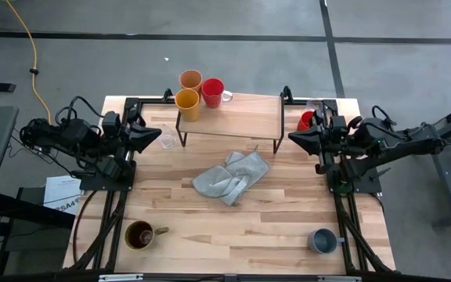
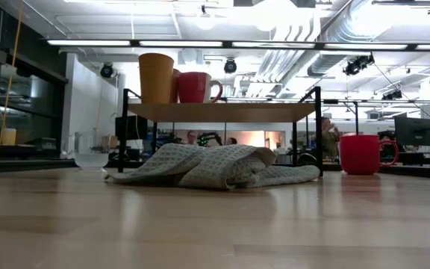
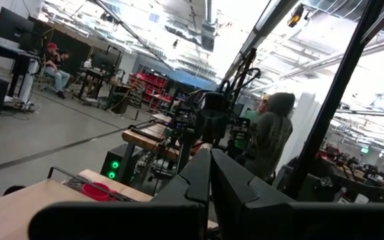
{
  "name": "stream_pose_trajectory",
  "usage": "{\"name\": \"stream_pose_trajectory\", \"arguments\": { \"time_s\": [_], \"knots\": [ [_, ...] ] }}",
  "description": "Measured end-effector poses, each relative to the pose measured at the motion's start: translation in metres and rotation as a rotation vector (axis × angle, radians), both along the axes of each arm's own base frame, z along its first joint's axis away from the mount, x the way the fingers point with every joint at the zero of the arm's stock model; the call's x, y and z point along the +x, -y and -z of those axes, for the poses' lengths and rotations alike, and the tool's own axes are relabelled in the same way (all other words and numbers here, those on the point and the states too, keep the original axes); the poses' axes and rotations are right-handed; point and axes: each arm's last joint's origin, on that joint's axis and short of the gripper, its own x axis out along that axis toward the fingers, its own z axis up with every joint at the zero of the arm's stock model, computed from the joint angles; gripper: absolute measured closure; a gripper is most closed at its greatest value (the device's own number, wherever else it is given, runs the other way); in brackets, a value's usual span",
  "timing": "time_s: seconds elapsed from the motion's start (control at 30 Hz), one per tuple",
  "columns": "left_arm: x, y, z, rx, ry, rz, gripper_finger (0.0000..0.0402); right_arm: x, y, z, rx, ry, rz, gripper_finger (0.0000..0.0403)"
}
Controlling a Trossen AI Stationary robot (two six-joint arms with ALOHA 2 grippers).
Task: Stack small to large cups/mugs on shelf
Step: Put the green mug on the shelf
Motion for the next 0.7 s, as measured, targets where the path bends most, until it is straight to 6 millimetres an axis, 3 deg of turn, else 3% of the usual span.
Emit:
{"name": "stream_pose_trajectory", "arguments": {
  "time_s": [0.17, 0.4, 0.53, 0.7],
  "knots": [
    [0.012, 0.003, -0.002, 0.036, -0.093, -0.004, 0.0349, 0.0, 0.001, 0.0, 0.005, -0.004, 0.023, 0.0402],
    [0.035, 0.008, -0.012, 0.081, -0.457, 0.021, 0.0229, 0.0, 0.001, 0.001, 0.007, -0.008, 0.034, 0.0402],
    [0.042, 0.012, -0.017, 0.001, -0.717, 0.092, 0.0179, 0.0, 0.001, 0.001, 0.009, -0.008, 0.033, 0.0402],
    [0.05, 0.019, -0.015, -0.175, -1.021, 0.208, 0.0149, 0.0, 0.001, 0.001, 0.008, -0.011, 0.033, 0.0402]
  ]
}}
